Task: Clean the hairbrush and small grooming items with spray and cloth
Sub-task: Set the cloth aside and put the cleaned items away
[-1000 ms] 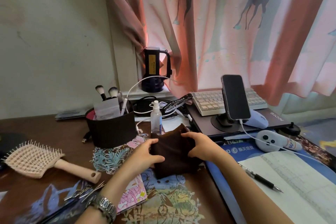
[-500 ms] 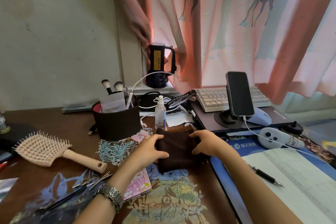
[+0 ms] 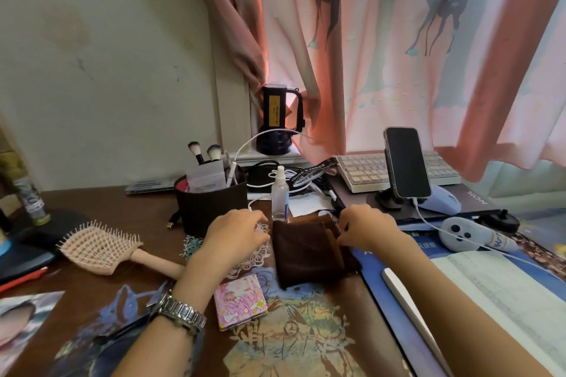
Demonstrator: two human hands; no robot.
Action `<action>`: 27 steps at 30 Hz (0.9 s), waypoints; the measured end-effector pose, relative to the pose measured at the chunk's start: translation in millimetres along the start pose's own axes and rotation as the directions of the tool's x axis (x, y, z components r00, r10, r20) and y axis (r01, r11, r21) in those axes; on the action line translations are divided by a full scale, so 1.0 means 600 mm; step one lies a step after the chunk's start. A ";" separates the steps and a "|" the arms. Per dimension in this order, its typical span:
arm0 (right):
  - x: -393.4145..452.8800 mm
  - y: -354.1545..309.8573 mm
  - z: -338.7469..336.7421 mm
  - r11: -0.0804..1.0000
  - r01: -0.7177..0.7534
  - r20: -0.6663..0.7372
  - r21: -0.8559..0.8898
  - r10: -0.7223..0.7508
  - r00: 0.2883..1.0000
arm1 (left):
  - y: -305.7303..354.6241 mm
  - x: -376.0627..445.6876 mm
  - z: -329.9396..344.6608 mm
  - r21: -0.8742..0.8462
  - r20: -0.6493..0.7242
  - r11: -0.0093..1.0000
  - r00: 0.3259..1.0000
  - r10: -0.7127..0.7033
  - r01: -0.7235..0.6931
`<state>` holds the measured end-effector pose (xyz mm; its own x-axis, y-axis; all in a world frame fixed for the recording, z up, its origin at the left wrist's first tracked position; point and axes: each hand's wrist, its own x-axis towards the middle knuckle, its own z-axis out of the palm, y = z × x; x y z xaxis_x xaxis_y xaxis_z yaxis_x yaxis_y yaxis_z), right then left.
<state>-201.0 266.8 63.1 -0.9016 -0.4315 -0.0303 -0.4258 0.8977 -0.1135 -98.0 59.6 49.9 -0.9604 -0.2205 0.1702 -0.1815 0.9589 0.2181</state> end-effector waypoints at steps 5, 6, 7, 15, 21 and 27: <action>-0.012 -0.035 -0.028 0.993 0.057 -0.161 -0.106 -0.074 0.984 | -0.034 -0.023 -0.046 0.189 -0.040 0.974 0.990 0.135 -0.126; -0.015 -0.045 -0.033 0.991 0.081 -0.185 -0.105 -0.100 0.978 | -0.047 -0.029 -0.056 0.197 -0.025 0.973 0.991 0.131 -0.124; -0.019 -0.058 -0.037 0.989 0.110 -0.212 -0.100 -0.129 0.969 | -0.061 -0.035 -0.066 0.206 -0.020 0.972 0.993 0.119 -0.112; -0.033 -0.184 -0.022 0.918 0.393 -0.272 -0.059 -0.393 0.878 | -0.197 -0.128 -0.112 0.259 -0.100 0.955 0.988 -0.122 0.144; -0.028 -0.268 0.010 0.843 0.537 -0.233 0.013 -0.520 0.822 | -0.277 -0.185 -0.107 0.174 -0.148 0.939 0.951 -0.271 0.295; -0.033 -0.334 0.037 0.802 0.596 -0.165 0.036 -0.584 0.795 | -0.327 -0.200 -0.082 0.113 -0.243 0.902 0.892 -0.381 0.416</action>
<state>-96.2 93.3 64.3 -0.4808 -0.8524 0.2058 -0.8764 0.4594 -0.1445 63.0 -111.1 34.1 -0.7363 -0.6056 0.3018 -0.5875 0.7935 0.1590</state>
